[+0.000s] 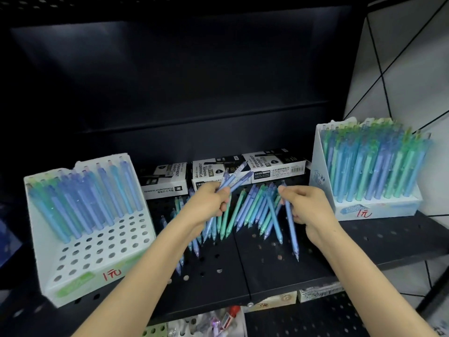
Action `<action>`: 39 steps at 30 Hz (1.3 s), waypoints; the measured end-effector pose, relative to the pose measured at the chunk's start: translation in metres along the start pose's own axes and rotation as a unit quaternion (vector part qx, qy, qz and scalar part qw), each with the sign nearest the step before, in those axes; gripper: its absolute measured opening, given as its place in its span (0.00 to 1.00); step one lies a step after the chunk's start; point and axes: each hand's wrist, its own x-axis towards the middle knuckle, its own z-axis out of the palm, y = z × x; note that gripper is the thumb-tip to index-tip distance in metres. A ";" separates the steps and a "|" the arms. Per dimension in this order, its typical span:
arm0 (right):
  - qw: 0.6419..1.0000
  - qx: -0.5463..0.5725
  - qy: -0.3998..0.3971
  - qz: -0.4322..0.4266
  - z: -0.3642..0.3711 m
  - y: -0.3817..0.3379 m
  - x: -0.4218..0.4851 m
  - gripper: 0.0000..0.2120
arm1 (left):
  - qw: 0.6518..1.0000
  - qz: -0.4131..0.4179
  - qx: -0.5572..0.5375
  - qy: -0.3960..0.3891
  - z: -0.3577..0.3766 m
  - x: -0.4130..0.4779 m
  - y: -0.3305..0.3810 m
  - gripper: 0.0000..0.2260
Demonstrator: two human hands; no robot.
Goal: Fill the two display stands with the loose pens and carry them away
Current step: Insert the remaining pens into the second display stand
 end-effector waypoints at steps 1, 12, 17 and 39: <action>1.000 0.024 0.004 -0.004 0.000 -0.002 -0.001 0.09 | 1.000 0.014 -0.015 0.000 -0.006 -0.008 0.000 0.11; 0.978 0.122 -0.068 -0.158 0.069 -0.055 -0.042 0.09 | 0.968 0.155 -0.136 0.142 -0.084 -0.095 -0.009 0.08; 0.953 0.116 -0.147 -0.239 0.128 -0.069 -0.062 0.06 | 0.944 0.170 -0.135 0.248 -0.133 -0.125 -0.029 0.08; 0.878 -0.195 -0.242 -0.363 0.225 -0.081 -0.059 0.09 | 0.940 0.146 -0.166 0.260 -0.163 -0.142 -0.061 0.10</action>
